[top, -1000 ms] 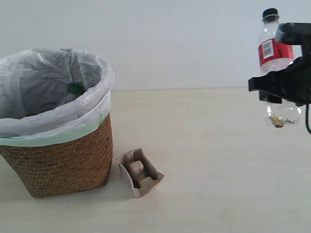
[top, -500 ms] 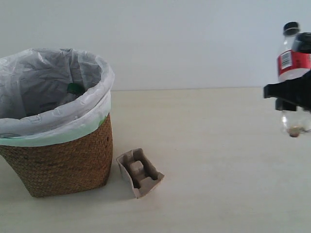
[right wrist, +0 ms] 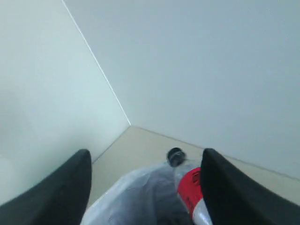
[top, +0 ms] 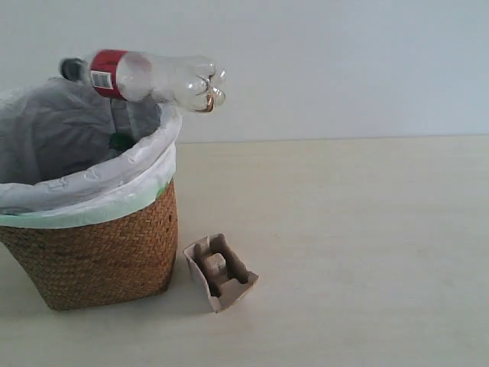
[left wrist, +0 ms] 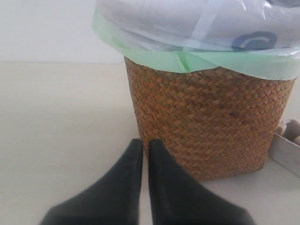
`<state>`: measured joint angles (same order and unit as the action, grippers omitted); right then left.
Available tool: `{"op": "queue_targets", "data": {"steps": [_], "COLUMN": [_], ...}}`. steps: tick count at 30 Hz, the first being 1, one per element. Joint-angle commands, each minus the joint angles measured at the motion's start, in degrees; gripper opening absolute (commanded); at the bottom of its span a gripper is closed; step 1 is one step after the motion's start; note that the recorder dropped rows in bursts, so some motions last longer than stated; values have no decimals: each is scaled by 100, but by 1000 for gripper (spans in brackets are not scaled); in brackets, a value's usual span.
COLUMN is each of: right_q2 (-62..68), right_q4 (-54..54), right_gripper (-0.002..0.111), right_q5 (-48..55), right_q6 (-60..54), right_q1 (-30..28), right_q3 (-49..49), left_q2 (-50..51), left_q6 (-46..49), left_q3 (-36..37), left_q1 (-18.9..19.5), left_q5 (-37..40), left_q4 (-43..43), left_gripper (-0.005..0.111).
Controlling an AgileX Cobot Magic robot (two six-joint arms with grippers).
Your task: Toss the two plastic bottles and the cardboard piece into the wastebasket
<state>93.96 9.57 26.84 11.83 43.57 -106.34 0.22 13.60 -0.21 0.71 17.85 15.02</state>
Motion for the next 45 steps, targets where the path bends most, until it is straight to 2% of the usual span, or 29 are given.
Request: {"op": "queue_targets", "data": {"steps": [1,6,16,25,38,45], "right_q2": [53,53,104,457,1380,2153], "right_q4": [-866,-1717,-2791,-2613,-1182,-957], "right_gripper": [62,65,65,65,65,65], "right_q5": [1241,2612,3515,4312,4312,4312], "right_q6": [201,326,659,255,-459,-692], "right_q1": [-194,-400,-477,-477,-477,-477], "right_q3": [-239,-228,-228,-228,-228,-228], "left_q2": [-22,-22,-22,-22,-22,-22], "left_q6": [14,14,14,14,14,14], "left_q3": [21,21,21,21,21,21], "left_q1": [22,22,22,22,22,22], "left_q5": [-29,-29,-29,-29,-29,-29], "left_q4": [15,15,15,15,15,15], "left_gripper": [4,4,4,4,4,4]}}
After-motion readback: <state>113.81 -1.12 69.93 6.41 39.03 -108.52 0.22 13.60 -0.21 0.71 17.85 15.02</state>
